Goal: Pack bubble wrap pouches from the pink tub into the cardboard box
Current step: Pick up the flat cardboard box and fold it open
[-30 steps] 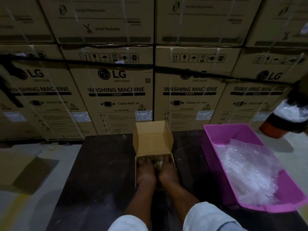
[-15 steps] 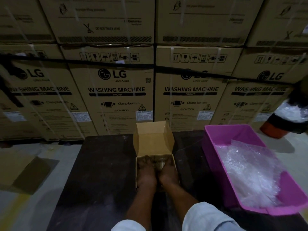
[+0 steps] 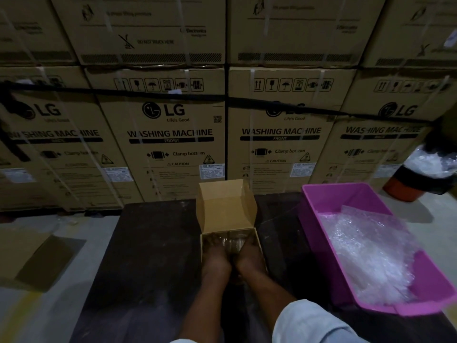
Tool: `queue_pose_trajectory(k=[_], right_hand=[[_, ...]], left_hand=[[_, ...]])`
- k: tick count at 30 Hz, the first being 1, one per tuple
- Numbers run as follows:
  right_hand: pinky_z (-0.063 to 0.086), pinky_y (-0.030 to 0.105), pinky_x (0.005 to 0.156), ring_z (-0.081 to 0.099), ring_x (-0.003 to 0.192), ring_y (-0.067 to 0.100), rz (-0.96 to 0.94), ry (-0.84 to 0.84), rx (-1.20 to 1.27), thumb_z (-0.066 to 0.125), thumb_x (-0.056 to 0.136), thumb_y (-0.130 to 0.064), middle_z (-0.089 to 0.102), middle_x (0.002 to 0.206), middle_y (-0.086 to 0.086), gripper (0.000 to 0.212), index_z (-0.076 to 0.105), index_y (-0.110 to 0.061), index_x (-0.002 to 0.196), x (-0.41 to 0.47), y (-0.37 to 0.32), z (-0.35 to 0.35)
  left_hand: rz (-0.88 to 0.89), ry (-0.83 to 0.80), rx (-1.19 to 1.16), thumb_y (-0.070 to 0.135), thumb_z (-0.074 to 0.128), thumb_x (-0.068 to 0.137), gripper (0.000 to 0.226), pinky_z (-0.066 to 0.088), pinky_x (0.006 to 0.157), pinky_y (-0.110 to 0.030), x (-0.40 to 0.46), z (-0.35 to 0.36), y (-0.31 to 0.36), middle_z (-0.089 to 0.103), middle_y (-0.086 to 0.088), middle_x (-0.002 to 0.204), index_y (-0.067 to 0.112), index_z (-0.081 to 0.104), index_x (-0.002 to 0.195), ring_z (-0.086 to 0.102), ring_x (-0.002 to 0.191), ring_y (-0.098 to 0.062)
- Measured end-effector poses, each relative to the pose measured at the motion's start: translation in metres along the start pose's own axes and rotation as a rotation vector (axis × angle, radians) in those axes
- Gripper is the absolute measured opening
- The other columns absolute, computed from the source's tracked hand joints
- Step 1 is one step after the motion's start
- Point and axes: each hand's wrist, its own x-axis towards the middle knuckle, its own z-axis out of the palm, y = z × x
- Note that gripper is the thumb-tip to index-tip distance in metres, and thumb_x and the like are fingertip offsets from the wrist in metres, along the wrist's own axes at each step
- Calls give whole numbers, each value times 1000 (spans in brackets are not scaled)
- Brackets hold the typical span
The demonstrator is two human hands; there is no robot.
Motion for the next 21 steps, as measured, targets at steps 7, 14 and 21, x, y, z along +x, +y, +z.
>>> queue_pose_trajectory(k=[7, 14, 21], right_hand=[[47, 39, 97, 58, 117, 27, 21, -51, -115, 37, 97, -39, 58, 132, 9, 45, 45, -22, 138, -13, -11, -18], [48, 34, 96, 53, 124, 27, -18, -109, -223, 65, 83, -29, 49, 140, 10, 67, 39, -13, 142, -18, -14, -29], [47, 28, 87, 57, 118, 29, -257, -40, -7, 68, 76, -40, 55, 133, 13, 84, 30, -13, 145, -32, -3, -40]], left_hand=[[96, 42, -34, 28, 68, 81, 86, 49, 90, -33, -2, -8, -11, 50, -16, 136, 13, 21, 151, 58, 114, -29], [203, 182, -410, 7, 86, 60, 63, 42, 72, -11, -16, -25, -25, 66, -4, 105, 20, 57, 114, 63, 94, -17], [207, 228, -517, 1, 82, 63, 72, 43, 64, 0, -26, -30, -33, 67, 3, 101, 15, 50, 125, 65, 91, -14]])
